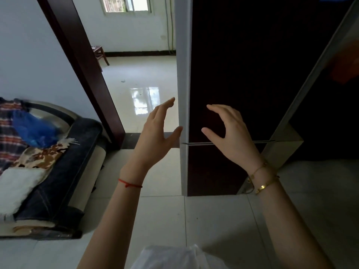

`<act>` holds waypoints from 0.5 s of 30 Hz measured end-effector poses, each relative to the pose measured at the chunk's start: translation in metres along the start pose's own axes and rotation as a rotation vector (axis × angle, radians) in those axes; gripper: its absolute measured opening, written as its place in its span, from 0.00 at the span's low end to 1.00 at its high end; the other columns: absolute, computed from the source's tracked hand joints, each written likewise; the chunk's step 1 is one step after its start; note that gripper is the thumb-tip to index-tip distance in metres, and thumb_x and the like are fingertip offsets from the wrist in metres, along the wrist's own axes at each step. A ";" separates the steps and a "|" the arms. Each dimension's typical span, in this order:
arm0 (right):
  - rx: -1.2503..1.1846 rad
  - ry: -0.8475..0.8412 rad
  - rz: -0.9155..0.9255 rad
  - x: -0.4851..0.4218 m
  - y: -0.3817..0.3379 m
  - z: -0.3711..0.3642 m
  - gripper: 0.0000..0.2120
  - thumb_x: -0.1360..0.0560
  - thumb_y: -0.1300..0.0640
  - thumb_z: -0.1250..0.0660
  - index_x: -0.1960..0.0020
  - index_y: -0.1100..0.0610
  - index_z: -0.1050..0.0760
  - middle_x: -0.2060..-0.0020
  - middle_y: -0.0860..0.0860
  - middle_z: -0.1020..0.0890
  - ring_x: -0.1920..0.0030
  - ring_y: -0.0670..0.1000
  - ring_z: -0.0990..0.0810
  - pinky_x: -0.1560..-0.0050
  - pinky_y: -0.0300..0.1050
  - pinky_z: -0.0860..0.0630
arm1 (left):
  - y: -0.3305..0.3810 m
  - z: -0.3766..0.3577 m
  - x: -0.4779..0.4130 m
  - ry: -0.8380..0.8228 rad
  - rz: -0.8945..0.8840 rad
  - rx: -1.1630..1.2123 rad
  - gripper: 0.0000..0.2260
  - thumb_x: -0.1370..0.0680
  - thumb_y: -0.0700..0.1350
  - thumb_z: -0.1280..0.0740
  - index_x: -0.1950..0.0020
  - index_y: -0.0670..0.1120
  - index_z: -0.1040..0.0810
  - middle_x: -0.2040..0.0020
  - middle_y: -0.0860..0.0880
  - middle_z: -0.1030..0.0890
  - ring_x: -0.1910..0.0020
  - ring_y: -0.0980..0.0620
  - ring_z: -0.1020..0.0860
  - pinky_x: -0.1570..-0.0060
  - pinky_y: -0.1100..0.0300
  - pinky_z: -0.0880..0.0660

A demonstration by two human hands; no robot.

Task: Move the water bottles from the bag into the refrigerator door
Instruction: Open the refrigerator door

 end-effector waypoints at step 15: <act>0.080 0.079 0.015 -0.127 0.018 -0.030 0.31 0.22 0.52 0.35 0.23 0.53 0.43 0.23 0.51 0.42 0.23 0.51 0.45 0.26 0.45 0.43 | -0.084 -0.044 -0.156 -0.032 0.198 0.234 0.33 0.23 0.45 0.29 0.22 0.42 0.41 0.26 0.42 0.31 0.30 0.45 0.29 0.35 0.57 0.30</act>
Point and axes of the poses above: each hand's wrist, its own x-axis away from the middle knuckle, its own z-axis out of the back of the hand, y = z × x, the point moved 8 cm from there along -x, towards the middle knuckle
